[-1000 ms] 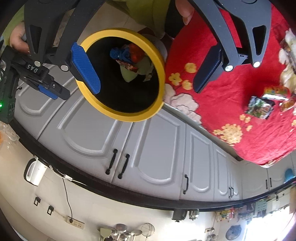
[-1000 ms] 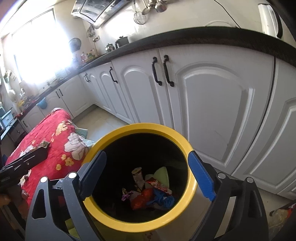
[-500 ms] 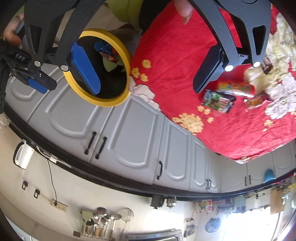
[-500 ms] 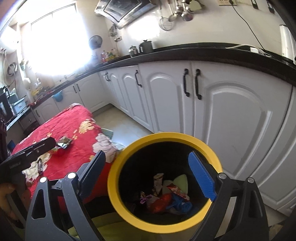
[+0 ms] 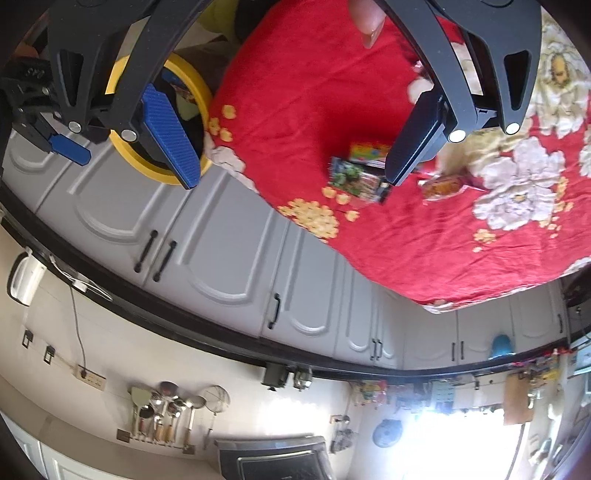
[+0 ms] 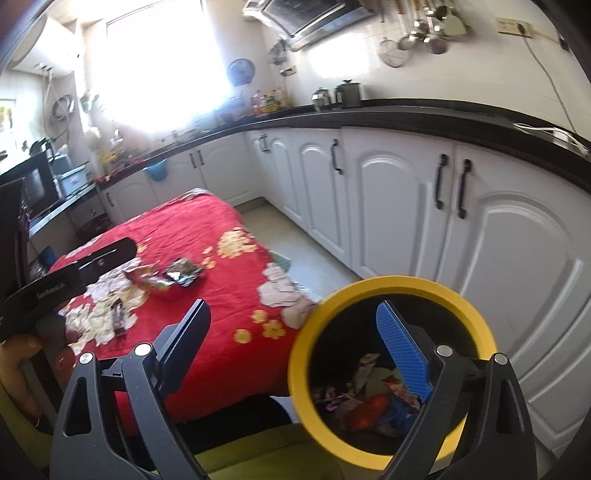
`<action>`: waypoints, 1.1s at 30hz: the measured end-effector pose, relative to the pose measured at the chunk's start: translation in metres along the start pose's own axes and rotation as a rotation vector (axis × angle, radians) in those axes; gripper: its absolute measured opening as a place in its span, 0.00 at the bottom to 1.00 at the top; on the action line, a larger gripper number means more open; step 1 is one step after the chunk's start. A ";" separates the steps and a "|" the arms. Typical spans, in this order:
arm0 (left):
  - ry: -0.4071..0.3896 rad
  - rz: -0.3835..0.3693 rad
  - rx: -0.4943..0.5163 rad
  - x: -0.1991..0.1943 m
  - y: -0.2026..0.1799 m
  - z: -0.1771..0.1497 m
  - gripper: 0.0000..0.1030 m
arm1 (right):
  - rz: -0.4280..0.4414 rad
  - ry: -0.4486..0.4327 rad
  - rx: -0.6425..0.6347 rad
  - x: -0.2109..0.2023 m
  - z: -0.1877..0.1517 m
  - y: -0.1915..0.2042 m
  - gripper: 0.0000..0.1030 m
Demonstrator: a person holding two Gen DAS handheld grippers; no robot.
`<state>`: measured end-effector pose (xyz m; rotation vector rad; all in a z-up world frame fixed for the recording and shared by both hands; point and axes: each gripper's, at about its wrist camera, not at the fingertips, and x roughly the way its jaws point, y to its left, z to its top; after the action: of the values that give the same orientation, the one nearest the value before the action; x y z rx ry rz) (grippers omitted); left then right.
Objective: Collect trash
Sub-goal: 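Move both open tools back over the table toward the remaining snacks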
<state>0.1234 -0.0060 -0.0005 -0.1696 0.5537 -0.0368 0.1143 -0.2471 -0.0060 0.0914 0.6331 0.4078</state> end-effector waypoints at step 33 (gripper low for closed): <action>0.004 0.238 -0.218 0.008 0.152 0.005 0.89 | 0.243 0.136 -0.328 0.110 0.012 0.146 0.75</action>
<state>0.1314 0.1436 -0.0260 -0.3151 0.5780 0.2551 0.1519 -0.0693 -0.0270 -0.1754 0.6837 0.7525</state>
